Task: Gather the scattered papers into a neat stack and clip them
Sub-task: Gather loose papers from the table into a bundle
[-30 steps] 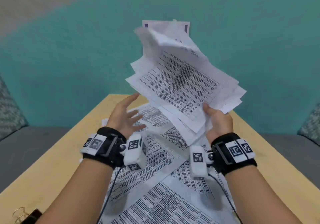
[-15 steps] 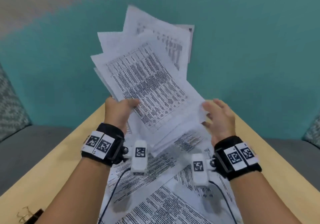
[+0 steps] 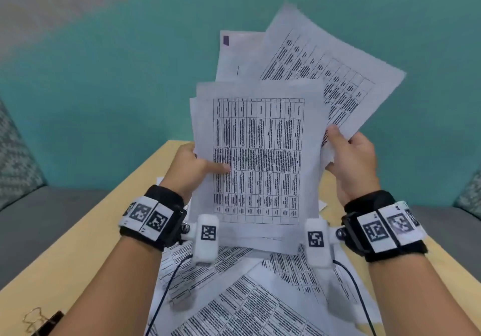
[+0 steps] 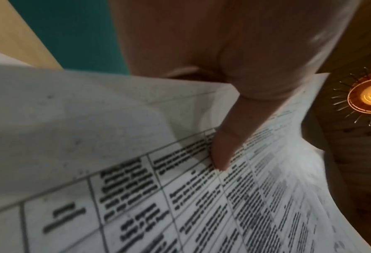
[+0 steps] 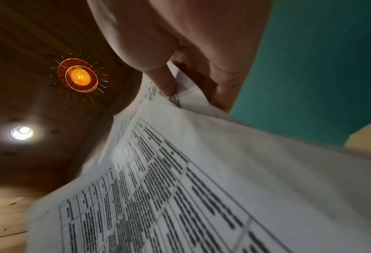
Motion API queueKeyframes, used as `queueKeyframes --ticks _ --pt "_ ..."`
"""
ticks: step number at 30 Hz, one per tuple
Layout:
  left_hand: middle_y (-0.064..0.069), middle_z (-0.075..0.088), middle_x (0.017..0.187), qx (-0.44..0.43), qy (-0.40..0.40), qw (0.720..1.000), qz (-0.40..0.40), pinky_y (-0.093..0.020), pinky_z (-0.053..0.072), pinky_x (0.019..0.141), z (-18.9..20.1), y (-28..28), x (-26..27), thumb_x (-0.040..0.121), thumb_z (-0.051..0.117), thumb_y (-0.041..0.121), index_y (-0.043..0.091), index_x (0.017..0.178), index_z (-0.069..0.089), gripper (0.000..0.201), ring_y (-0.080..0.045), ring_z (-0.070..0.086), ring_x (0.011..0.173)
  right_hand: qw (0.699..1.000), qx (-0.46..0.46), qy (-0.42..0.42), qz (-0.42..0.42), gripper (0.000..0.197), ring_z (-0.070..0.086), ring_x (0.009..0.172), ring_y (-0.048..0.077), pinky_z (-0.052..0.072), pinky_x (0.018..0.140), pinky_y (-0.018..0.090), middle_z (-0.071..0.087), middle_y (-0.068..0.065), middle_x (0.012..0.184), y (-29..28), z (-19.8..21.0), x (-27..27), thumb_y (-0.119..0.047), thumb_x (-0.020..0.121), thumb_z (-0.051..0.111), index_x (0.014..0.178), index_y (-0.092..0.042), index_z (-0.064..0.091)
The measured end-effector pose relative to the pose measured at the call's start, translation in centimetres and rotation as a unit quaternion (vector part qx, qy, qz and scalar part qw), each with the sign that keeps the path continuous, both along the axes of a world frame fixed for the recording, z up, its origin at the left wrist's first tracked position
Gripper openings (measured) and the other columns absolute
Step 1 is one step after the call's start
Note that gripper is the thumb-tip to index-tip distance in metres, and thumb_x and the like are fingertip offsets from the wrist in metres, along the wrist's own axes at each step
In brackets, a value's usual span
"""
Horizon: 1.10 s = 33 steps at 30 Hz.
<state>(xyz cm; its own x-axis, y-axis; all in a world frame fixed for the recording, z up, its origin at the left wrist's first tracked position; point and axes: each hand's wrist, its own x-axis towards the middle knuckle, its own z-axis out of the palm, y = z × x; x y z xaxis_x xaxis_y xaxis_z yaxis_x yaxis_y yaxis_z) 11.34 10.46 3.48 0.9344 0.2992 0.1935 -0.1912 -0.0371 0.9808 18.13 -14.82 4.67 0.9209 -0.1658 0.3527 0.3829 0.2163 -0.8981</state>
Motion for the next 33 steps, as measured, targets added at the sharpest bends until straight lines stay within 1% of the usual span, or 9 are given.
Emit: queueKeyframes --ticks 2,7,14,17,20,24,27,30,33 --pt "-0.010 0.070 0.130 0.000 -0.006 1.000 0.011 -0.058 0.044 0.110 -0.3 0.5 0.3 0.040 0.103 0.025 0.007 0.137 0.055 0.110 -0.033 0.063 0.124 1.000 0.011 -0.023 -0.005 0.010 0.072 0.091 0.015 0.057 0.081 0.039 0.076 -0.008 0.095 -0.2 0.1 -0.2 -0.015 0.097 0.064 0.093 -0.019 0.071" --pt "-0.003 0.080 0.102 0.031 -0.002 1.000 -0.005 -0.045 0.057 0.097 0.3 0.1 -0.2 0.075 0.077 -0.015 0.011 0.109 0.068 0.043 -0.021 0.076 0.097 0.992 0.044 -0.076 -0.093 0.021 0.071 0.085 0.020 0.061 0.084 0.047 0.077 -0.001 0.089 -1.1 0.3 -0.1 -0.001 0.081 0.075 0.083 -0.022 0.072" --pt "-0.001 0.081 0.096 0.046 -0.008 0.999 -0.017 -0.037 0.059 0.087 -0.1 0.1 0.0 0.074 0.075 -0.019 0.014 0.099 0.068 0.043 -0.023 0.077 0.096 0.972 0.080 -0.118 -0.185 0.024 0.047 0.069 0.009 0.044 0.066 0.024 0.052 0.000 0.074 -1.9 0.5 0.2 -0.017 0.091 0.070 0.074 -0.024 0.054" --pt "0.001 0.081 0.092 0.042 -0.009 0.999 -0.023 -0.034 0.059 0.083 -0.1 0.0 -0.1 0.074 0.074 -0.021 0.016 0.097 0.068 0.044 -0.019 0.077 0.091 0.966 0.095 -0.111 -0.215 0.025 0.038 0.065 0.011 0.036 0.062 0.026 0.043 0.003 0.073 -2.5 0.8 0.2 -0.024 0.090 0.071 0.081 -0.024 0.048" --pt "-0.003 0.081 0.096 0.022 -0.003 1.000 -0.022 -0.039 0.059 0.088 0.1 0.1 -0.1 0.074 0.072 -0.022 0.012 0.100 0.067 0.044 -0.023 0.076 0.094 0.987 0.128 -0.023 -0.092 0.032 0.064 0.075 0.004 0.049 0.073 0.023 0.069 -0.012 0.088 -2.6 0.9 0.3 -0.015 0.080 0.081 0.103 -0.020 0.060" --pt "-0.009 0.079 0.103 -0.007 0.003 1.000 -0.010 -0.044 0.055 0.097 0.0 0.5 0.2 0.073 0.074 -0.019 0.007 0.107 0.068 0.043 -0.029 0.074 0.103 0.994 0.099 0.034 0.018 0.040 0.075 0.098 0.021 0.059 0.089 0.040 0.078 0.004 0.105 -2.1 0.7 -0.2 -0.003 0.078 0.080 0.115 -0.010 0.067" --pt "-0.006 0.080 0.100 -0.005 0.007 1.000 0.013 -0.043 0.056 0.096 -0.2 1.1 0.4 0.075 0.074 -0.018 0.007 0.106 0.068 0.041 -0.027 0.074 0.102 0.994 0.085 0.027 -0.066 0.027 0.073 0.098 0.023 0.058 0.093 0.043 0.076 0.008 0.105 -1.9 0.1 0.6 -0.009 0.081 0.080 0.105 -0.011 0.069" --pt "-0.007 0.078 0.104 -0.009 0.007 0.997 0.077 -0.044 0.055 0.096 -0.6 2.3 0.6 0.075 0.076 -0.015 0.006 0.110 0.066 0.043 -0.027 0.073 0.102 0.977 0.117 0.020 -0.174 0.058 0.066 0.113 0.027 0.053 0.102 0.048 0.069 0.012 0.121 -2.2 0.2 0.7 -0.027 0.077 0.083 0.125 -0.003 0.061" --pt "-0.008 0.073 0.110 -0.027 0.001 0.988 0.155 -0.047 0.051 0.100 -1.1 3.8 0.8 0.074 0.078 -0.012 0.009 0.107 0.064 0.041 -0.030 0.068 0.106 0.963 0.158 -0.005 -0.218 0.058 0.063 0.119 0.025 0.051 0.103 0.040 0.065 0.013 0.128 -3.5 0.6 0.6 -0.025 0.086 0.079 0.133 0.000 0.055"
